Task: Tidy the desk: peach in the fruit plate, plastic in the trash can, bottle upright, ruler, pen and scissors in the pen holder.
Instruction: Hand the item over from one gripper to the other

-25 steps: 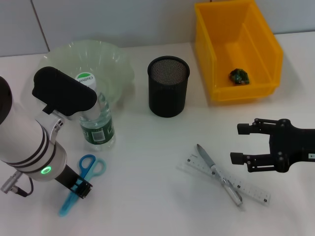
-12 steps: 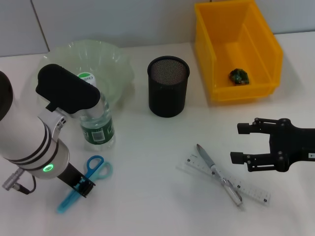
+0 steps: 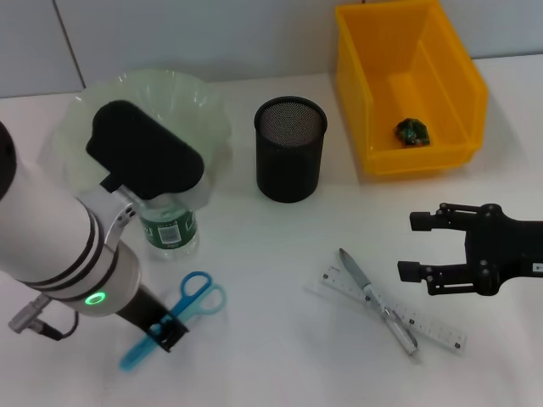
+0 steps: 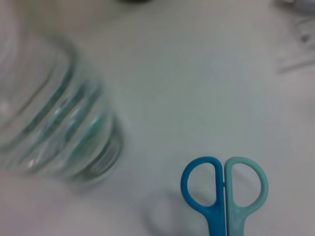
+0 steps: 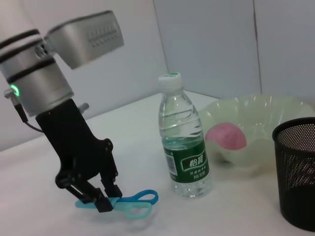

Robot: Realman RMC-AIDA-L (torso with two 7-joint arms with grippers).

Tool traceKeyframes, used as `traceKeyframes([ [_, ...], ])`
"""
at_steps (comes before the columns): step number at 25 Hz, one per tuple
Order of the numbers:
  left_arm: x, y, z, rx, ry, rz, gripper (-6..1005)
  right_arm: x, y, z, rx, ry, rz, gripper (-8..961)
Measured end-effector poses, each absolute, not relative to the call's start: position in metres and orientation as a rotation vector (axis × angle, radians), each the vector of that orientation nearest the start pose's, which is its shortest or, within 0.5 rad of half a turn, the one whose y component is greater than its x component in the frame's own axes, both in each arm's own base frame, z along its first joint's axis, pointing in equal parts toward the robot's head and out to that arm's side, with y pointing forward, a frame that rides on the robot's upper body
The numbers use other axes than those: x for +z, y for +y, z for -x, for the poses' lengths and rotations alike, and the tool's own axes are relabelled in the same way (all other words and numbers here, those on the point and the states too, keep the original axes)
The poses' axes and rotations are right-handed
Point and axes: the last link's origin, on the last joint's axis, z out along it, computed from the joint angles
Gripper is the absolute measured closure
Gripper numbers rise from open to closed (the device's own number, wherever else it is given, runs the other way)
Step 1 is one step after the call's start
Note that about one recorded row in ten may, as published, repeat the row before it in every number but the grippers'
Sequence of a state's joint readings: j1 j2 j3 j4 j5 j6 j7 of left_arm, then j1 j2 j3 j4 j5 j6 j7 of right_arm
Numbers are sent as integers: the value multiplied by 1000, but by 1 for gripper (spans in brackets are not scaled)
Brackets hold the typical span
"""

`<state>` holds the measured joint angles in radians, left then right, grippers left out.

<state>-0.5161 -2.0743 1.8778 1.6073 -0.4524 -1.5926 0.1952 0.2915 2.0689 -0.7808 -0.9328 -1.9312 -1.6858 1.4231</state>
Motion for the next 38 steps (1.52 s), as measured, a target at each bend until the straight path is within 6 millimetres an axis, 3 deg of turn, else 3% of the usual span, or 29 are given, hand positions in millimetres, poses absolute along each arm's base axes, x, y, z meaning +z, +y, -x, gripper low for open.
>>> traceKeyframes([
  [11, -26, 294, 104, 512, -624, 2621, 764, 41, 279, -292, 612, 581, 2713, 134],
  [15, -3, 306, 79, 295, -550, 2624, 764, 43, 279, -291, 610, 585, 2711, 135],
  [20, 0, 308, 60, 121, -471, 2677, 765, 43, 279, -291, 609, 583, 2710, 135],
  [27, 1, 315, 47, 25, -372, 2663, 766, 43, 280, -289, 611, 578, 2713, 136],
  [30, 5, 324, 34, -161, -294, 2627, 765, 43, 281, -289, 611, 577, 2714, 136],
  [38, 3, 339, 35, -412, -198, 2542, 764, 42, 281, -288, 612, 578, 2715, 137],
])
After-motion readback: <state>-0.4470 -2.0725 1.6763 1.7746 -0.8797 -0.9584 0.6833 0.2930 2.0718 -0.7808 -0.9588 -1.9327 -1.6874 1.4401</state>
